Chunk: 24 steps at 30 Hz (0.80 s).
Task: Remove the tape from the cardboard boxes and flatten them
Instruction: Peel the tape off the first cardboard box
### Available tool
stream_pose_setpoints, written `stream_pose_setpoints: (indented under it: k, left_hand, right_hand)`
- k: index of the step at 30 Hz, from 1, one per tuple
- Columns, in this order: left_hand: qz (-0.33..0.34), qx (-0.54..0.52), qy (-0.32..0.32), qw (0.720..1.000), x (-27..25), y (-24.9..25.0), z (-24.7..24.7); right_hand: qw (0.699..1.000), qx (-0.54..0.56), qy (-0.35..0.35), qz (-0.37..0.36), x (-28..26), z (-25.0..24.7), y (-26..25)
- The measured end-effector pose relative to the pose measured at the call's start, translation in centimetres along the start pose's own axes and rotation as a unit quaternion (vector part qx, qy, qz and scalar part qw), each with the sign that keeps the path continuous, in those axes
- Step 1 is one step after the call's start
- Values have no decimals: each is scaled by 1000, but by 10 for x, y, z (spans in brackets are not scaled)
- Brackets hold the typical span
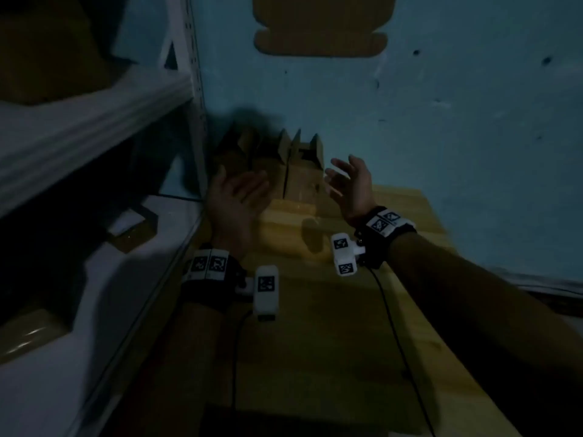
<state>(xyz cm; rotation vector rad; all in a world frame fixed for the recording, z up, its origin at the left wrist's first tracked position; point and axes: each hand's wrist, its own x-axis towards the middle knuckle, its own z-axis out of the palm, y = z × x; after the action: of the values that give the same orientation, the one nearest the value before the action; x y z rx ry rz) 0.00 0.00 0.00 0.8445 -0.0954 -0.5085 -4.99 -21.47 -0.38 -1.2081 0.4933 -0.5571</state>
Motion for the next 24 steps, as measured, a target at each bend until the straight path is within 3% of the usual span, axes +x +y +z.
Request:
stream_pose_setpoints:
  k: [3,11,17,24]
  left_hand:
    - [8,-4,18,1000,14,5,-8]
    - [3,-46,30,998,23,10,-26]
    - [1,-75,29,997,26,10,-34]
    - [7,-76,20,997,23,11,-32]
  right_hand:
    - [998,-55,23,-17,12,14,7]
    - [981,-185,-11,-54,36,46,14]
    - [957,-271,19,-103,50,40,19]
    - [949,-296,19,-108,36,31,10]
